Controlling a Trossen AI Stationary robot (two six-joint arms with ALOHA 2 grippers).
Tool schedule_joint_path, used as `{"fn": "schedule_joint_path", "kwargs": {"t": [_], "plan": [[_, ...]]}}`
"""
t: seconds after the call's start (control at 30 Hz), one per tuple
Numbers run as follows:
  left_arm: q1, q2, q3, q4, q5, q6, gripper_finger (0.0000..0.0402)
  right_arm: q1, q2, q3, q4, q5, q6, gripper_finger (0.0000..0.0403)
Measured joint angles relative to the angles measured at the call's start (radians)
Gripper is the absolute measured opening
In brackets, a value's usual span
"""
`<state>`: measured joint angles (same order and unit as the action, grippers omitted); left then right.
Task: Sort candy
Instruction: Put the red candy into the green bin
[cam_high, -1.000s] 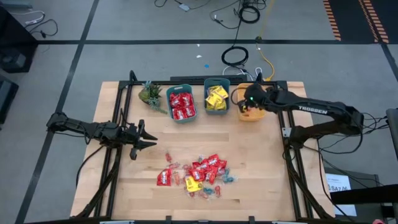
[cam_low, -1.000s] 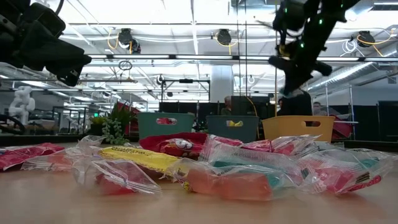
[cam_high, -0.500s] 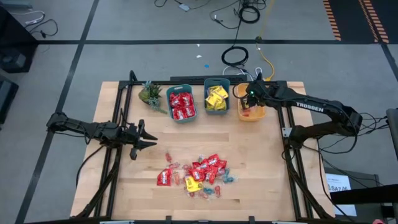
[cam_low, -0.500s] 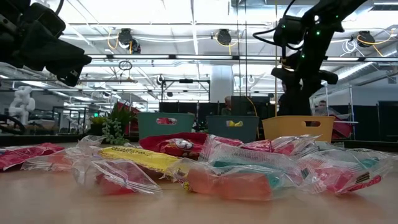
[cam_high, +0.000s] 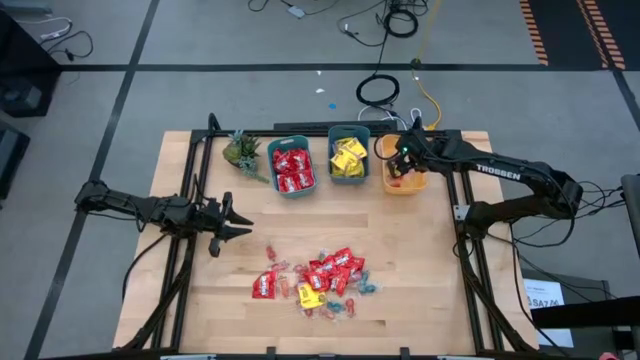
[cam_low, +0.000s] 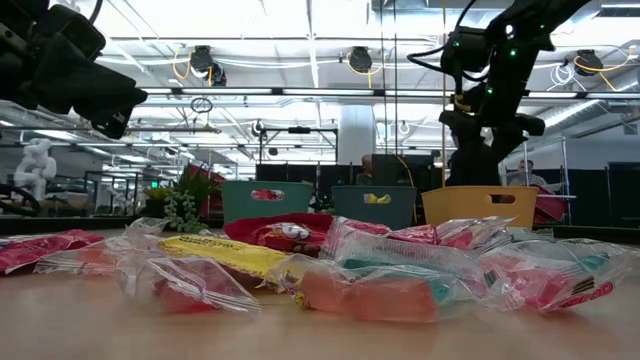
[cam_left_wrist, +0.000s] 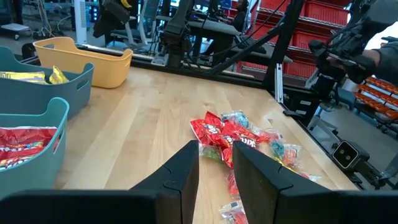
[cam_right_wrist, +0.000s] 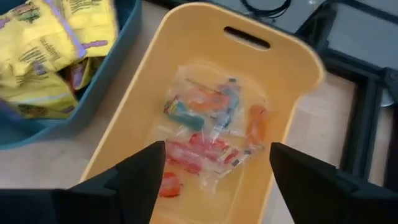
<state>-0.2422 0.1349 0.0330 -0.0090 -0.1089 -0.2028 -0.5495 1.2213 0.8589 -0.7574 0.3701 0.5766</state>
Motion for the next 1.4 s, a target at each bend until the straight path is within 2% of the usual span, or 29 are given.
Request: {"fn": "schedule_joint_path", "kwargs": {"t": [0.27, 0.4, 0.63, 0.87, 1.17, 1.4], "plan": [[0.000, 0.000, 0.000, 0.000, 0.000, 0.000, 0.0107, 0.080, 0.000, 0.000, 0.195, -0.294, -0.155, 0.0271], [0.000, 0.000, 0.000, 0.000, 0.000, 0.000, 0.0107, 0.183, 0.000, 0.000, 0.318, -0.367, -0.259, 0.0265], [0.000, 0.000, 0.000, 0.000, 0.000, 0.000, 0.0107, 0.392, 0.027, 0.000, 0.533, -0.373, -0.484, 0.0253], [0.000, 0.000, 0.000, 0.000, 0.000, 0.000, 0.0107, 0.540, 0.177, 0.037, 0.592, -0.376, -0.561, 0.0232], [0.000, 0.000, 0.000, 0.000, 0.000, 0.000, 0.0107, 0.667, 0.474, 0.254, 0.573, -0.376, -0.575, 0.0196], [0.000, 0.000, 0.000, 0.000, 0.000, 0.000, 0.0107, 0.716, 0.682, 0.469, 0.446, -0.371, -0.529, 0.0192]]}}
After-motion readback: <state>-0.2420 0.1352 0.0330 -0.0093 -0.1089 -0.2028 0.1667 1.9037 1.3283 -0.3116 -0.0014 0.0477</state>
